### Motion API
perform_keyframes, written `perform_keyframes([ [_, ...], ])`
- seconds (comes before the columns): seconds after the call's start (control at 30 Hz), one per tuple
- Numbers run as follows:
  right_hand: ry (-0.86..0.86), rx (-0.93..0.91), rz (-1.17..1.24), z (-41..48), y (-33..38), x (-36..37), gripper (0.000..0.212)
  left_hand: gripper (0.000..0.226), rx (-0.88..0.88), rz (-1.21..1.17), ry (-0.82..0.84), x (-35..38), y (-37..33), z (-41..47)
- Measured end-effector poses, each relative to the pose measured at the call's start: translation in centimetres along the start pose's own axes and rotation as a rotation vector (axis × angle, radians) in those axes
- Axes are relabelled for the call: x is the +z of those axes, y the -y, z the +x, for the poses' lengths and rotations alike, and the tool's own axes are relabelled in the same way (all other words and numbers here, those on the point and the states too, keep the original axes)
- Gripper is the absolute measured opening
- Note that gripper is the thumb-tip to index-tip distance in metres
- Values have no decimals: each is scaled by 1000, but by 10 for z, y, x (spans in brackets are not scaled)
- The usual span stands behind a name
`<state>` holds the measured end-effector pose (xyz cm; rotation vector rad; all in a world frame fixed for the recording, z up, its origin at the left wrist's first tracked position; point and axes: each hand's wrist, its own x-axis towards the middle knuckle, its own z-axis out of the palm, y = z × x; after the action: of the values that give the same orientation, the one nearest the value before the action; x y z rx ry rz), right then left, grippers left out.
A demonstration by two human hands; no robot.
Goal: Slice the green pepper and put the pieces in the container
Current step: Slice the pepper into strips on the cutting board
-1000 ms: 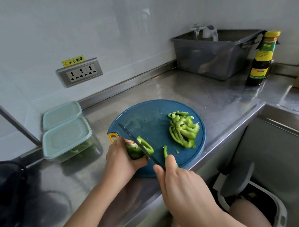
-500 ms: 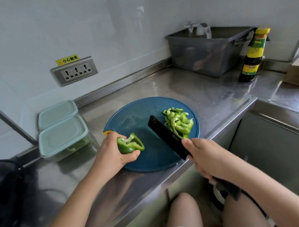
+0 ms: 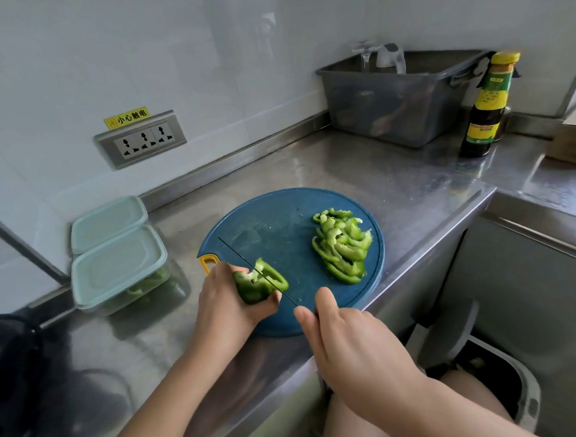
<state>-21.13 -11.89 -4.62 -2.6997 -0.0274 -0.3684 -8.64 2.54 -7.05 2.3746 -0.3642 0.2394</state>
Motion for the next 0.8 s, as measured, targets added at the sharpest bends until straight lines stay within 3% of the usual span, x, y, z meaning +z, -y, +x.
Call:
perform_keyframes([
  [0.1, -48, 14, -106, 1, 3, 3, 45, 48, 13, 17, 37, 2, 6, 4],
  [0.2, -34, 162, -162, 1, 5, 5, 34, 51, 43, 10, 47, 3, 11, 5],
  [0.43, -141, 100, -201, 2, 6, 13, 31, 46, 81, 43, 134, 5, 18, 10],
  [0.8, -131, 174, -142, 2, 15, 14, 26, 69, 107, 102, 28, 1, 6, 3],
])
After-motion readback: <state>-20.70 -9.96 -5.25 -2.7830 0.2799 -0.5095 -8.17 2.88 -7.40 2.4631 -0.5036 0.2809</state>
